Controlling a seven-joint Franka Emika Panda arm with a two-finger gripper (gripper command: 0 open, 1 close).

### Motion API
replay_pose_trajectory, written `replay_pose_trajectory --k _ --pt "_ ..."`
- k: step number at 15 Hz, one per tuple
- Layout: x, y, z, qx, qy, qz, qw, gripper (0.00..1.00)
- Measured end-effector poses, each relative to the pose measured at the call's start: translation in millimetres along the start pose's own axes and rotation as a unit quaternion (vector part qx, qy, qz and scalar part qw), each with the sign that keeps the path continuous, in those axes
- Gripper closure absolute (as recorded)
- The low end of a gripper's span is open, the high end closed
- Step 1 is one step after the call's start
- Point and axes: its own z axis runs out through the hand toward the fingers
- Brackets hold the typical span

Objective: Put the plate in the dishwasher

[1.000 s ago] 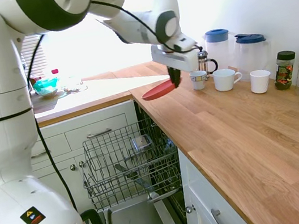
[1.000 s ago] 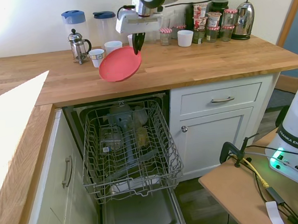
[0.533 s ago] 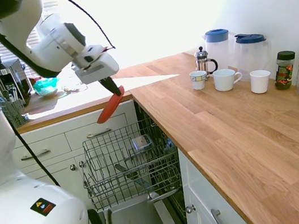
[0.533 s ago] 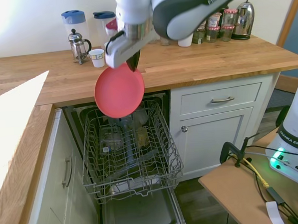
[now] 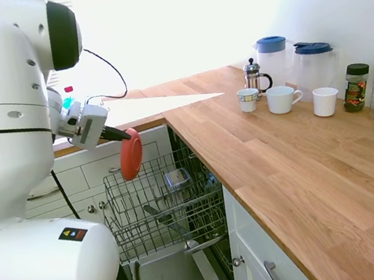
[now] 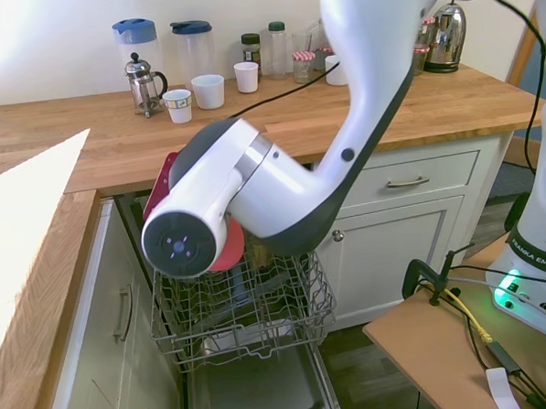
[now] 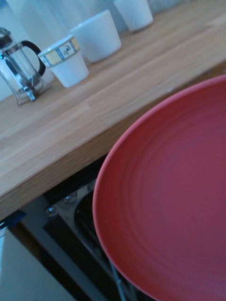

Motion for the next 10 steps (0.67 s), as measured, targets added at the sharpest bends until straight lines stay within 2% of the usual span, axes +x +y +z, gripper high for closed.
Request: replay_pose_trajectory --k 2,4,7,10 --pt "-5 -2 7 -0.041 0.038 -0.026 0.9981 1.00" --pt "-12 0 3 -0.057 0.048 -0.045 0.9963 1.00" --pt "-31 1 7 -0.065 0.018 -0.060 0.9959 1.00" --pt "-67 -6 10 -0.056 -0.010 -0.084 0.9948 1.00"
